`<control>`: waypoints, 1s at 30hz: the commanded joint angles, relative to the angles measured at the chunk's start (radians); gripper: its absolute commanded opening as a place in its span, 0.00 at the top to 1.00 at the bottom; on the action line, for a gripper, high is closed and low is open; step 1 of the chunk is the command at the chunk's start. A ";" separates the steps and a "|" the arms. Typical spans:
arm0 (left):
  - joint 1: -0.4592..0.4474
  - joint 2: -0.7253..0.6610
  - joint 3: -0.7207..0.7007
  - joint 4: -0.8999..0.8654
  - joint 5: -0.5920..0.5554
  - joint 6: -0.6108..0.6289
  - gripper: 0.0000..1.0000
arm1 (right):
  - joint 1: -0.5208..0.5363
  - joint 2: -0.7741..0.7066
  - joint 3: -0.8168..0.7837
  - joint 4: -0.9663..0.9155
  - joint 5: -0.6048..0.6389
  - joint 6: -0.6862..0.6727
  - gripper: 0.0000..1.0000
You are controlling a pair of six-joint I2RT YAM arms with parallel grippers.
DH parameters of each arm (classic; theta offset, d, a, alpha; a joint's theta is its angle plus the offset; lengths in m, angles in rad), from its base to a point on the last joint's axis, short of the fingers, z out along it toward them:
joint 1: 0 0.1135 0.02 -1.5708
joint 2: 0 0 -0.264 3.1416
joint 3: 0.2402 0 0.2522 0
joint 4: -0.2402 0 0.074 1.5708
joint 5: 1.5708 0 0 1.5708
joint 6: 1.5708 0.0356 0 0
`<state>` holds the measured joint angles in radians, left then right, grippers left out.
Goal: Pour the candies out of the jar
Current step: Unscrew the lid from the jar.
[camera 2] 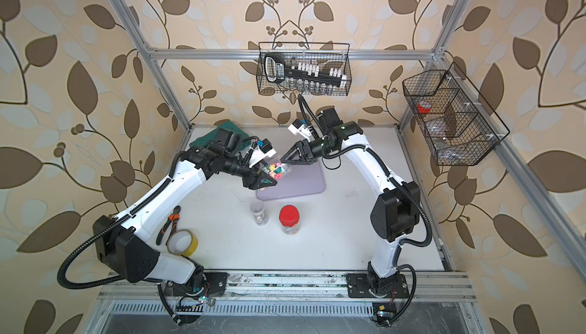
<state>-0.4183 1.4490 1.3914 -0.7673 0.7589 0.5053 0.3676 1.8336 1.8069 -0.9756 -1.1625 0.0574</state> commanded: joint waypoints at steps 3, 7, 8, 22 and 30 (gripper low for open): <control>-0.001 -0.019 0.018 0.094 0.097 -0.036 0.38 | 0.019 -0.043 0.001 -0.009 -0.014 -0.111 0.52; -0.002 -0.015 0.014 0.121 0.127 -0.055 0.38 | 0.026 -0.077 -0.047 0.030 -0.081 -0.176 0.52; 0.000 -0.015 0.015 0.127 0.133 -0.059 0.38 | 0.028 -0.088 -0.065 0.044 -0.102 -0.190 0.52; 0.000 0.017 0.037 0.169 0.207 -0.099 0.38 | 0.028 -0.149 -0.220 0.120 -0.161 -0.400 0.54; 0.000 0.017 0.036 0.163 0.205 -0.099 0.38 | 0.029 -0.178 -0.242 0.181 -0.137 -0.354 0.51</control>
<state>-0.4206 1.4712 1.3899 -0.7780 0.9161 0.4637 0.3523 1.6829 1.5848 -0.7883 -1.2434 -0.2703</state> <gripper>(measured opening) 0.625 0.572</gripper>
